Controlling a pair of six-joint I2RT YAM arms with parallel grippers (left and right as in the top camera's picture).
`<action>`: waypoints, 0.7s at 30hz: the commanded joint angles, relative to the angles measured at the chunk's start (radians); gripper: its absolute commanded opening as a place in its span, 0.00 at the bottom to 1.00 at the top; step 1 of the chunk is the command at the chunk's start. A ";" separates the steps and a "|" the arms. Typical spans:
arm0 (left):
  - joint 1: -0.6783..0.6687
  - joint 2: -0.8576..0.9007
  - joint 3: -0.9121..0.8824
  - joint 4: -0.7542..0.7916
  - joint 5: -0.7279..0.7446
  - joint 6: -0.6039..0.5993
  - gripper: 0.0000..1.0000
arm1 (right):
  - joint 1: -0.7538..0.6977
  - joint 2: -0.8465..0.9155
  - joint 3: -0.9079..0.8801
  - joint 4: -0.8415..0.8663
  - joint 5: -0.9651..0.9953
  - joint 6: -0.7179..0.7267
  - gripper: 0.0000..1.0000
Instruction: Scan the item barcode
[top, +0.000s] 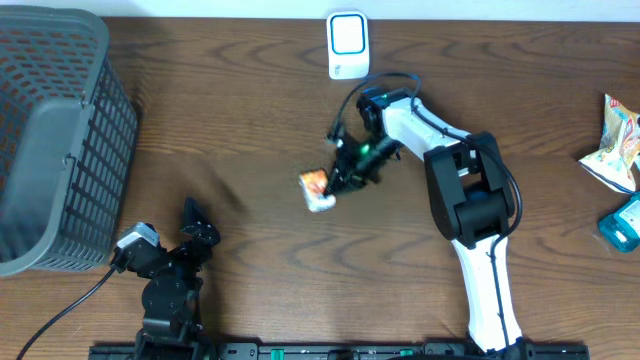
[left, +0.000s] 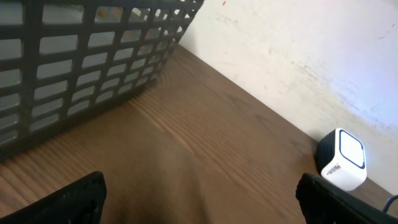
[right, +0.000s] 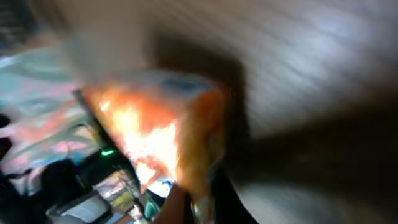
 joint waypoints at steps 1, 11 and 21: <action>0.002 -0.001 -0.024 -0.010 -0.006 -0.008 0.98 | 0.024 -0.052 -0.003 -0.019 0.404 0.103 0.01; 0.002 -0.001 -0.024 -0.010 -0.006 -0.008 0.98 | 0.057 -0.338 -0.003 0.005 0.665 0.447 0.84; 0.002 -0.001 -0.024 -0.010 -0.006 -0.008 0.98 | 0.212 -0.402 -0.065 -0.019 0.930 0.546 0.01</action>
